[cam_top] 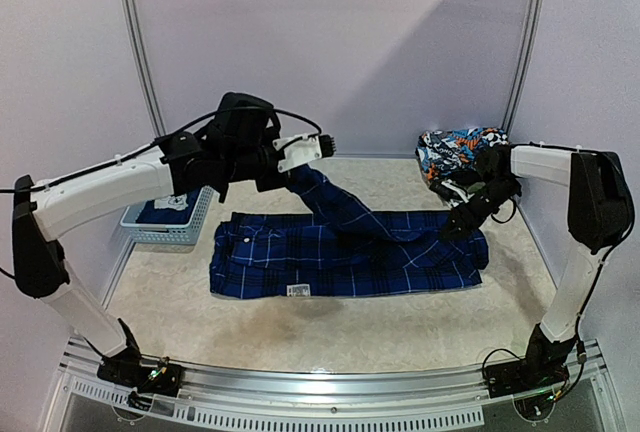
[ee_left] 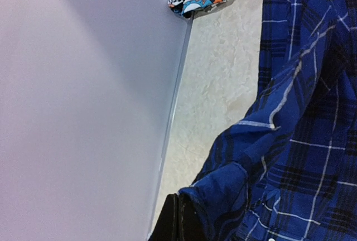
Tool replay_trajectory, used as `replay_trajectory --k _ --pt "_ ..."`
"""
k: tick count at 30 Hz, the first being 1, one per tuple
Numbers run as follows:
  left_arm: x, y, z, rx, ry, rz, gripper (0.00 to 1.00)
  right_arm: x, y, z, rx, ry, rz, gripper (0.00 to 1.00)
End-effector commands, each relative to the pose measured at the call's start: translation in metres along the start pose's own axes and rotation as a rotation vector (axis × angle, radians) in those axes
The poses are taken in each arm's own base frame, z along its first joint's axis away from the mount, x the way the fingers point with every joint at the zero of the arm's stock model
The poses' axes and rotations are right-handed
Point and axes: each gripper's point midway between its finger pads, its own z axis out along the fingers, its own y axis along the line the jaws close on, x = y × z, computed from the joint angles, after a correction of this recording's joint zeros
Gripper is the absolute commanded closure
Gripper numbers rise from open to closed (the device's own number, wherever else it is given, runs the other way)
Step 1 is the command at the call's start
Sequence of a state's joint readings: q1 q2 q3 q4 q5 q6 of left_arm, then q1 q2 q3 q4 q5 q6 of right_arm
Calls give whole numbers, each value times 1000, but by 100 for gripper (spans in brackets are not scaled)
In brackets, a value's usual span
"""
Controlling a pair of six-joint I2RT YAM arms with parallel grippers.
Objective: Fold and stack the mixed laundry pile
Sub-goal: Adjust the rectangle-folded shirt at the center of the board.
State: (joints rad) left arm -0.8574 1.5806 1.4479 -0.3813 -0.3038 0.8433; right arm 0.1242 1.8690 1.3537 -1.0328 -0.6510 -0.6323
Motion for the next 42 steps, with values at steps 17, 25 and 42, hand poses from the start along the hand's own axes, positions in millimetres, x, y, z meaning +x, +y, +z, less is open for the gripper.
replay_trajectory --k 17,25,42 --pt "119 -100 -12 -18 227 189 61 -4 13 -2 -41 -30 -24 40" --pt "104 -48 -66 -152 208 -592 37 -13 22 -16 -33 -58 -49 39" --pt "189 -166 -19 -247 388 -1805 39 -64 -9 -80 306 -377 57 1"
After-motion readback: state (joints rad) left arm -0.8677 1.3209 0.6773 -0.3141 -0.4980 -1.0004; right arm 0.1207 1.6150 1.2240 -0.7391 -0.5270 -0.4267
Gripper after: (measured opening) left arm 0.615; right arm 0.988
